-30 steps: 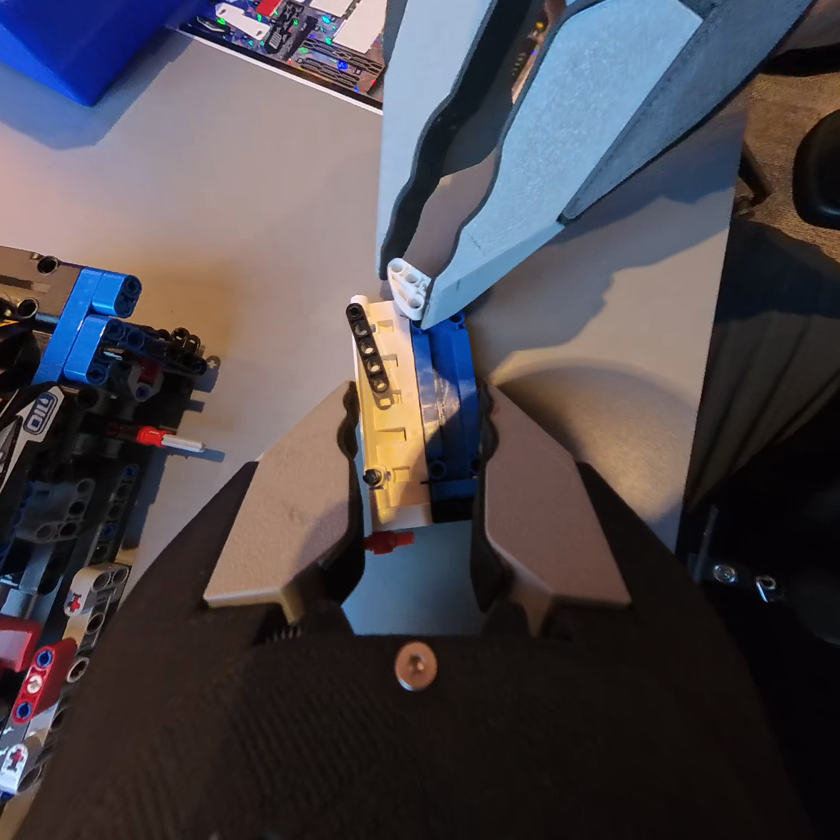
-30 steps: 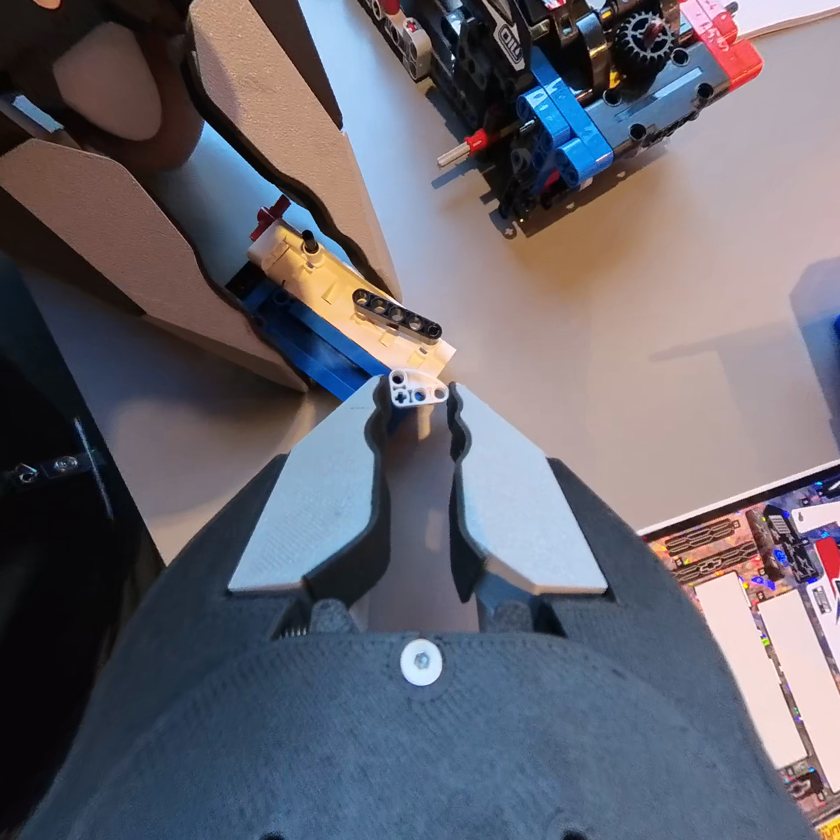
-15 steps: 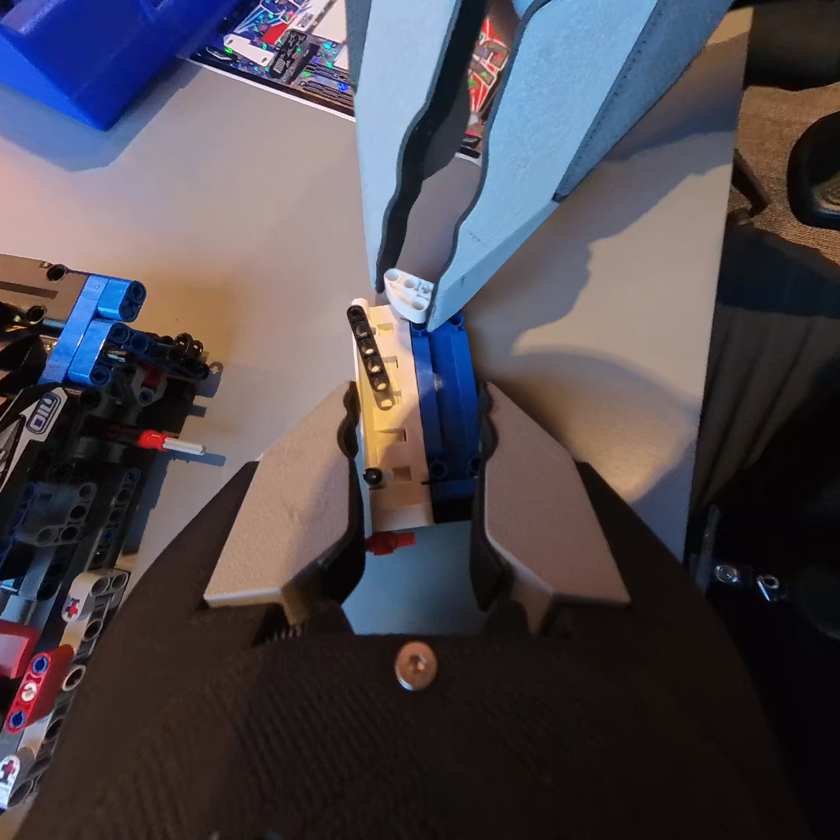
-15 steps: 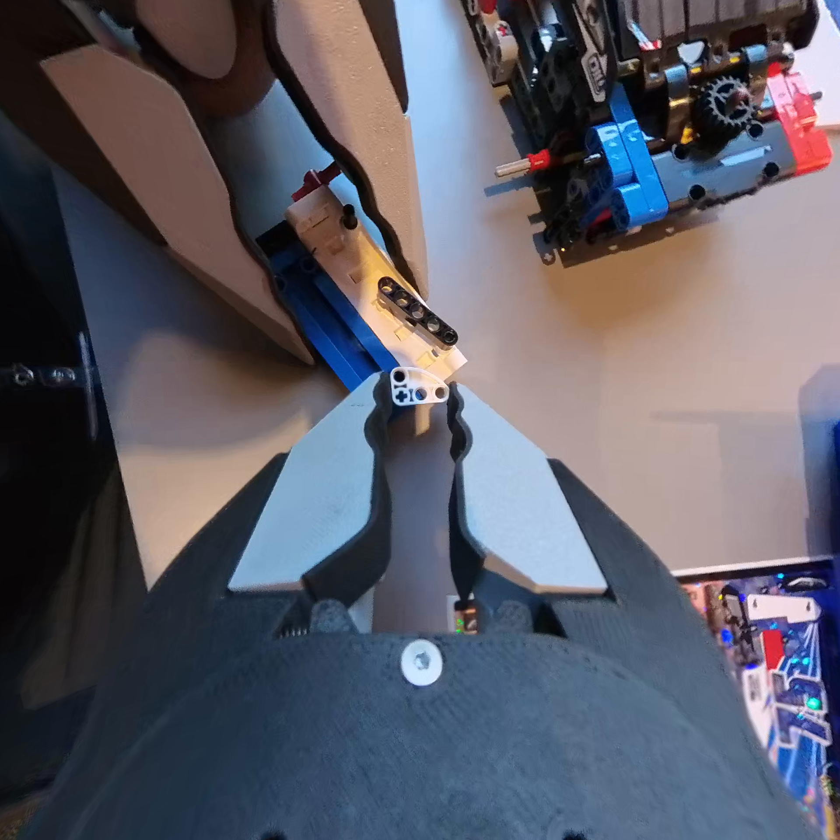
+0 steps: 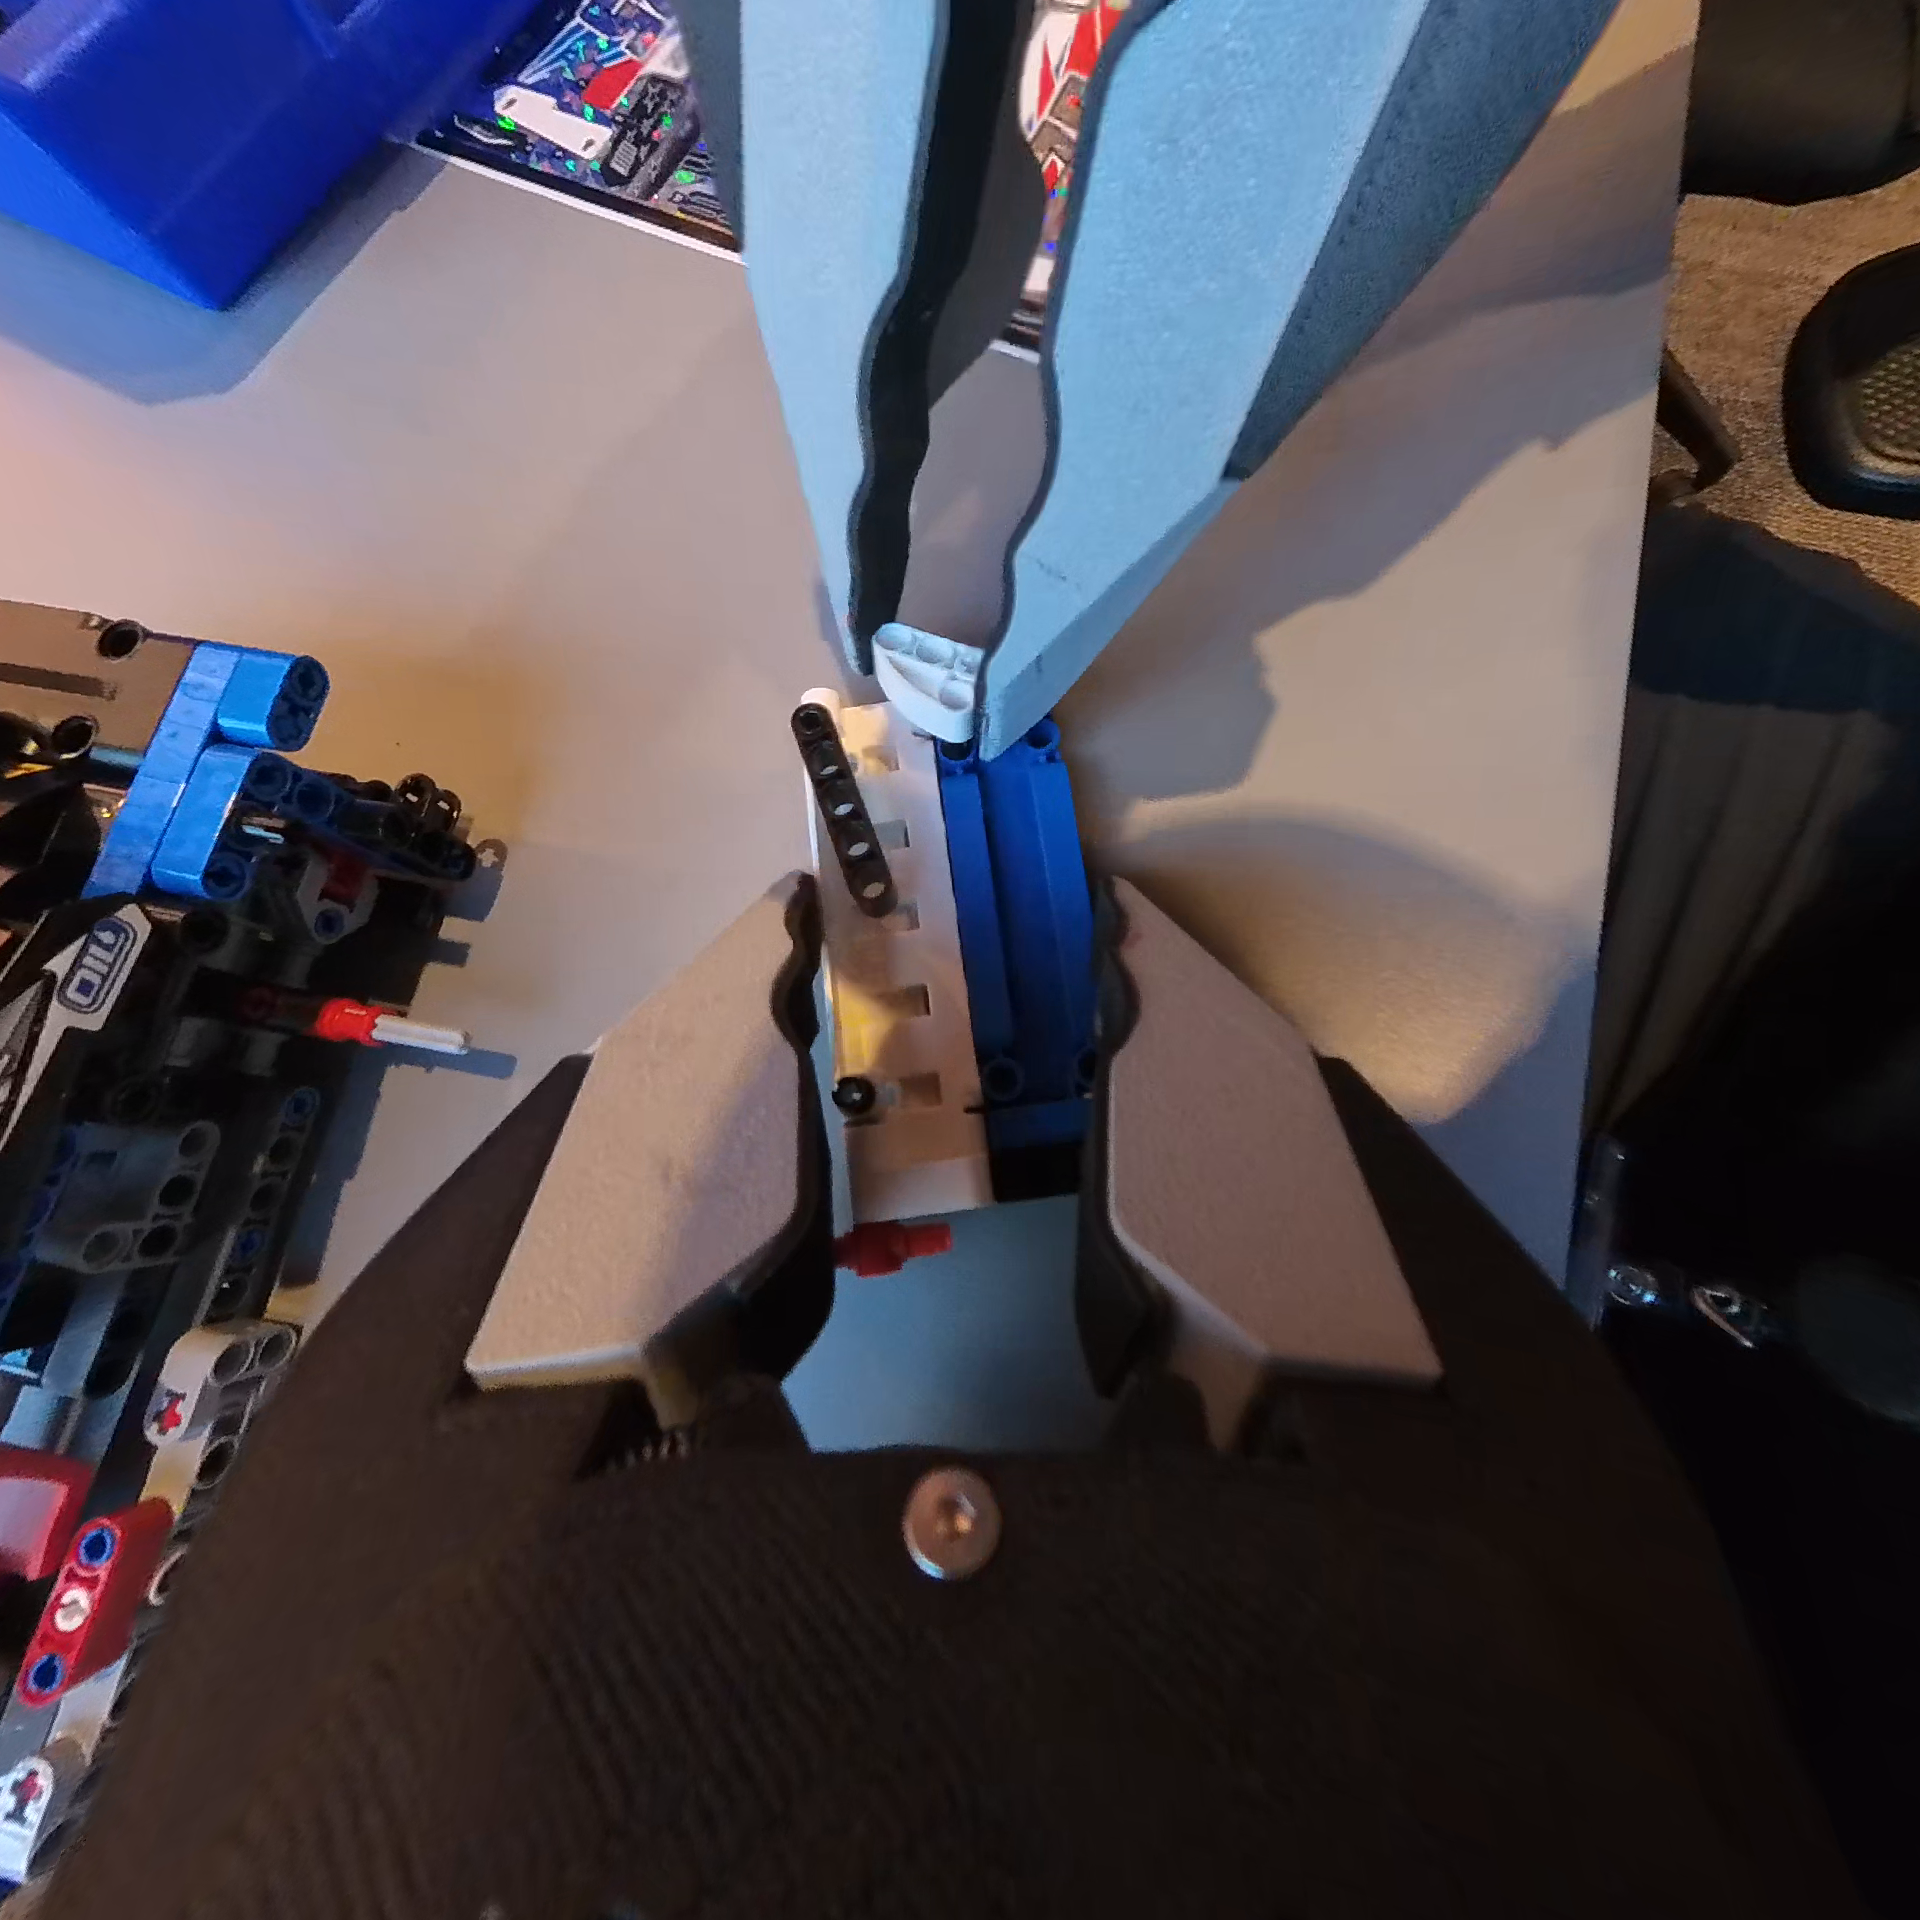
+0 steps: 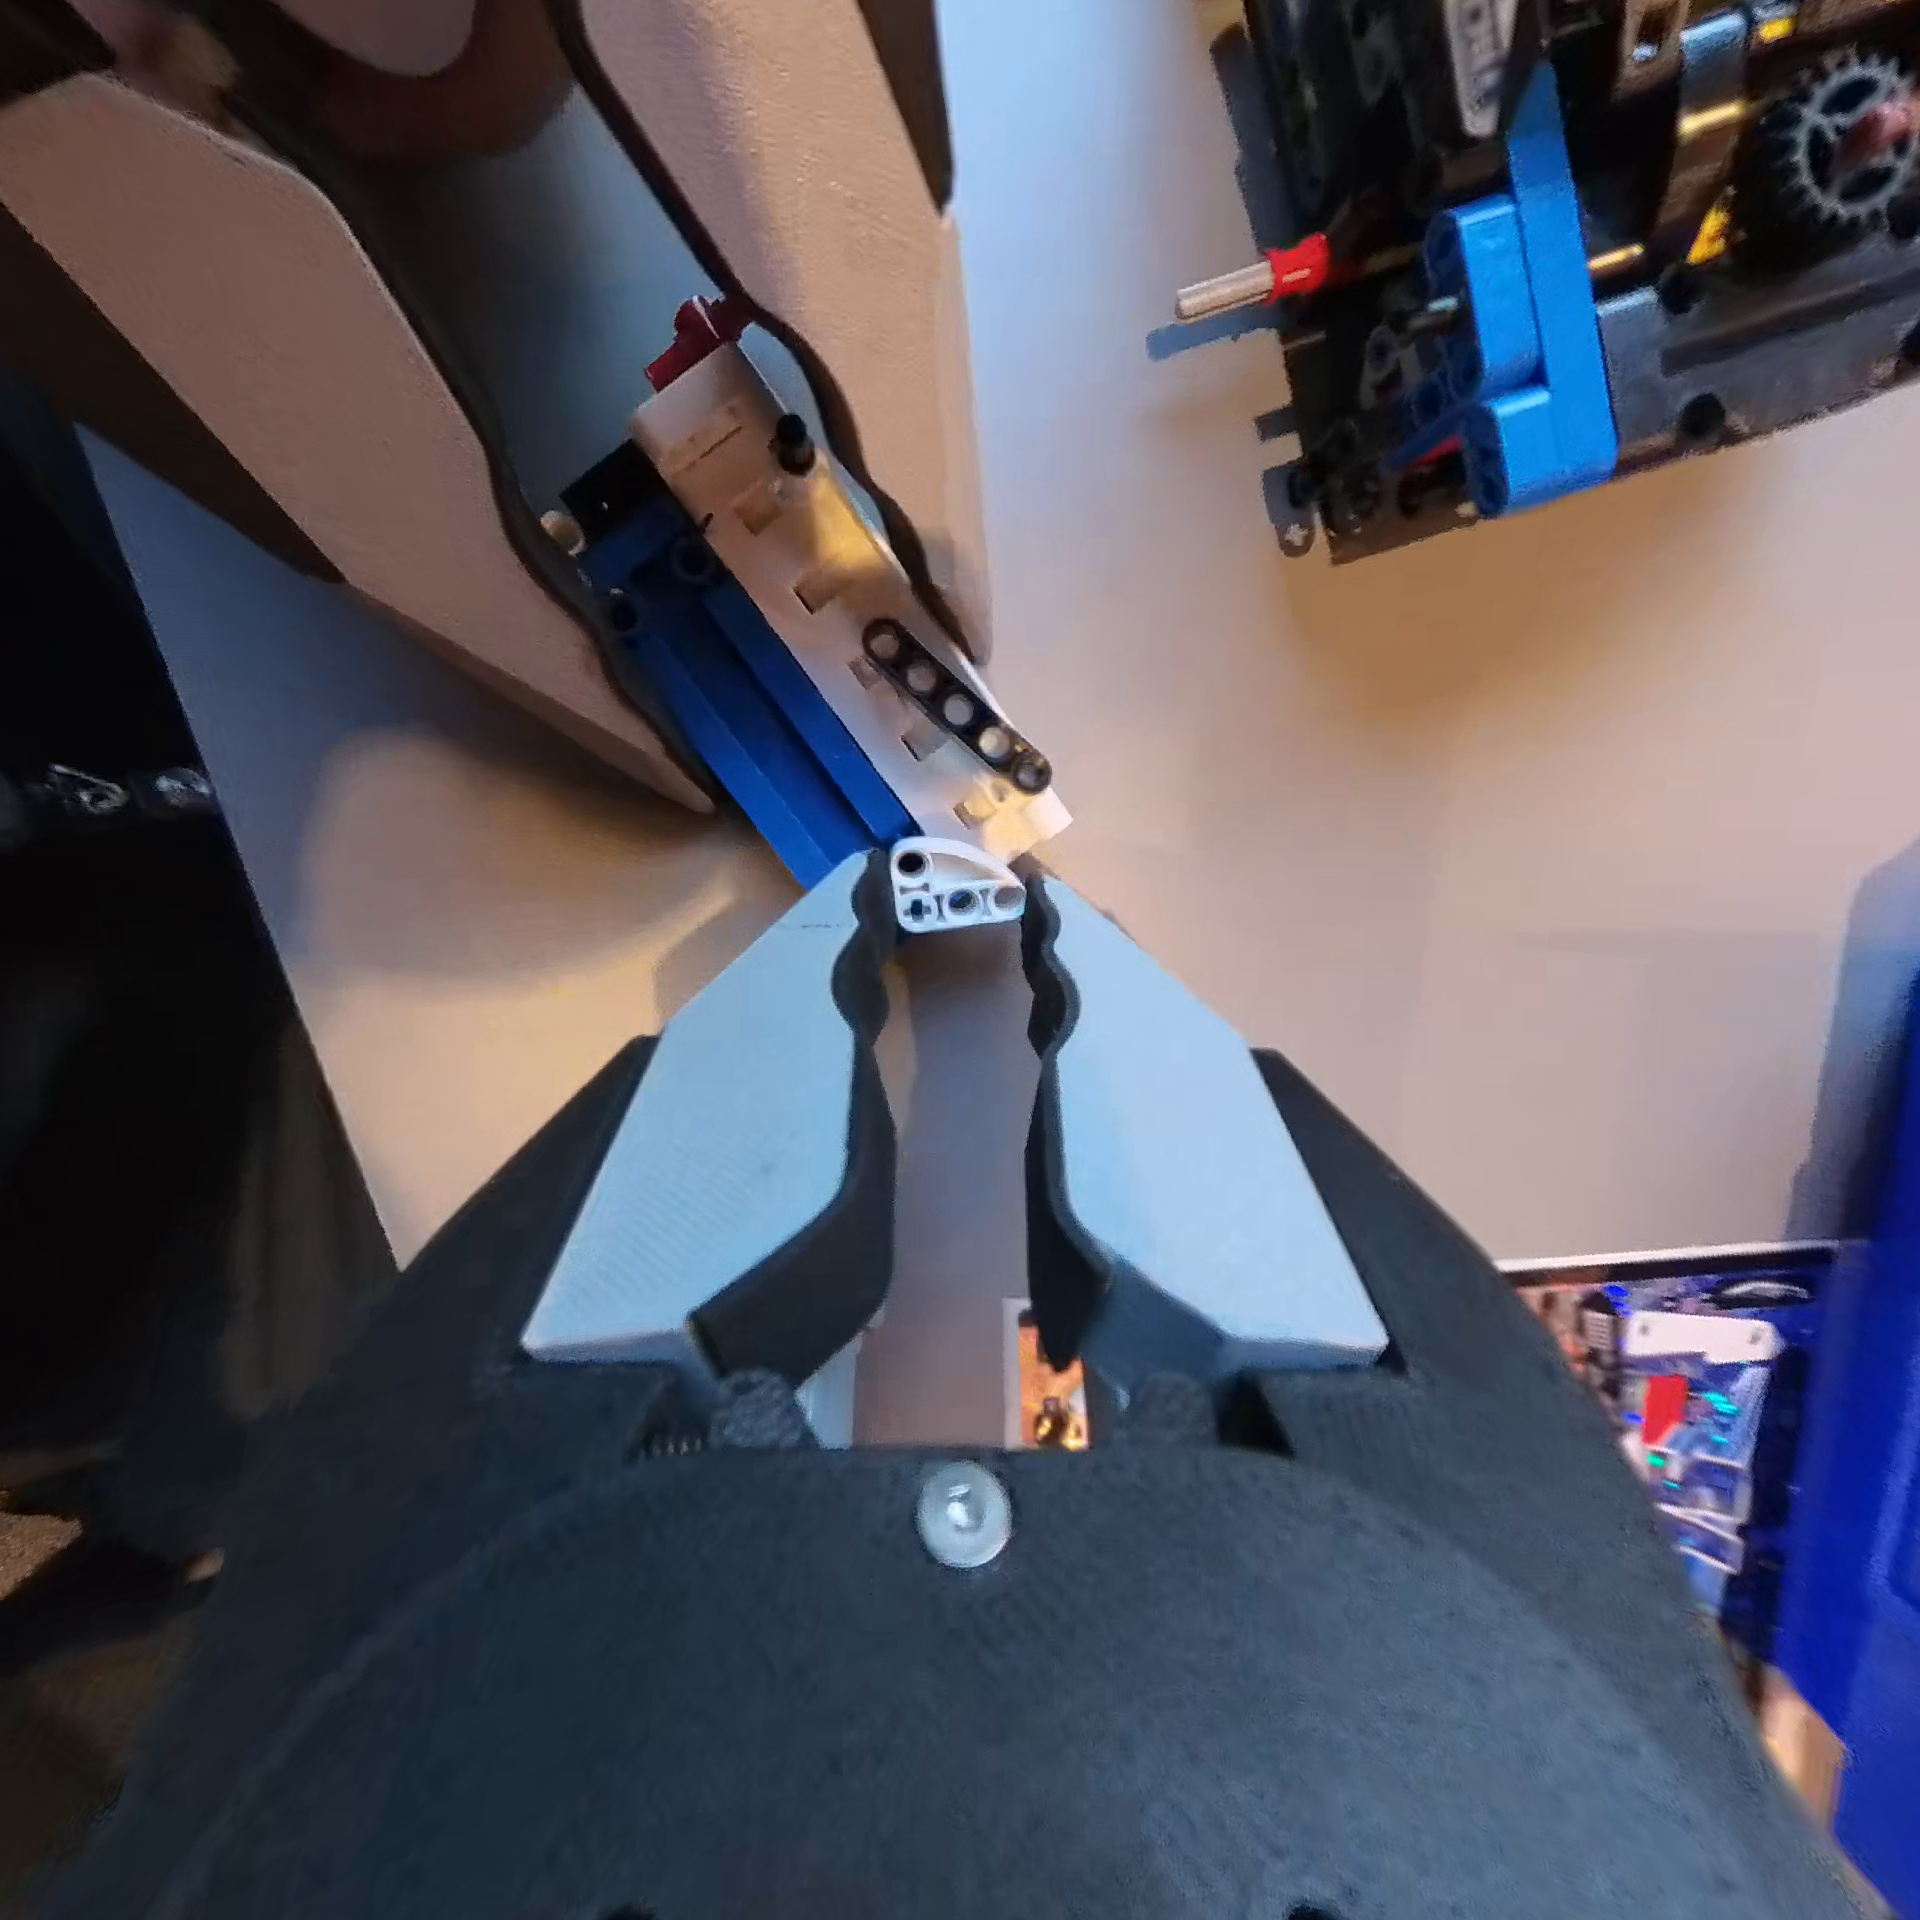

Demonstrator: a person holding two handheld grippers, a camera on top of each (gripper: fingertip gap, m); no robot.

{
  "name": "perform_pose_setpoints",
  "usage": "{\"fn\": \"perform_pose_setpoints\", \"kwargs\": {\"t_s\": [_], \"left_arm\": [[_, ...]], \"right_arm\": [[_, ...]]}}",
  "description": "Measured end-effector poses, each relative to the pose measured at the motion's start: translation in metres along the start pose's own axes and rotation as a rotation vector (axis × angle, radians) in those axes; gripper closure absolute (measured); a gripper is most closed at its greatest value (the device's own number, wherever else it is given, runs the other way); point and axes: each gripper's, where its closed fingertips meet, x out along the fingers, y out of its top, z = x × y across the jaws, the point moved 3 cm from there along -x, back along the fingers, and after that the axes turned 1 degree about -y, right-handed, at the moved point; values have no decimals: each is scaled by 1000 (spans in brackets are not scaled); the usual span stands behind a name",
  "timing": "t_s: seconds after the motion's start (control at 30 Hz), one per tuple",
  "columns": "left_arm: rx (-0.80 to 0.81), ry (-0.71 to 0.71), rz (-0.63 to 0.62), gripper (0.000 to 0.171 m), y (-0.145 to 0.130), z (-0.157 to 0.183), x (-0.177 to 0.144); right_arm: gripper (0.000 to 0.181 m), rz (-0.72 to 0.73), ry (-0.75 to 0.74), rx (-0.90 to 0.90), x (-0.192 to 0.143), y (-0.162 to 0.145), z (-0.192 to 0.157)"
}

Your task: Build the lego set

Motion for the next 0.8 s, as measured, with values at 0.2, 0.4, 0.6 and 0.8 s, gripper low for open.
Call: {"fn": "perform_pose_setpoints", "kwargs": {"t_s": [0.2, 0.4, 0.6, 0.8], "left_arm": [[-2, 14, 3, 122, 0, -1, 0], [-20, 35, 1, 122, 0, -1, 0], [-28, 40, 1, 122, -1, -2, -1], [-33, 43, 2, 122, -2, -3, -1]], "right_arm": [[158, -111, 56, 27, 1, 3, 1], [158, -160, 102, 149, 2, 4, 2], [158, -100, 68, 114, 4, 3, 1], [159, -145, 50, -52, 7, 6, 3]]}}
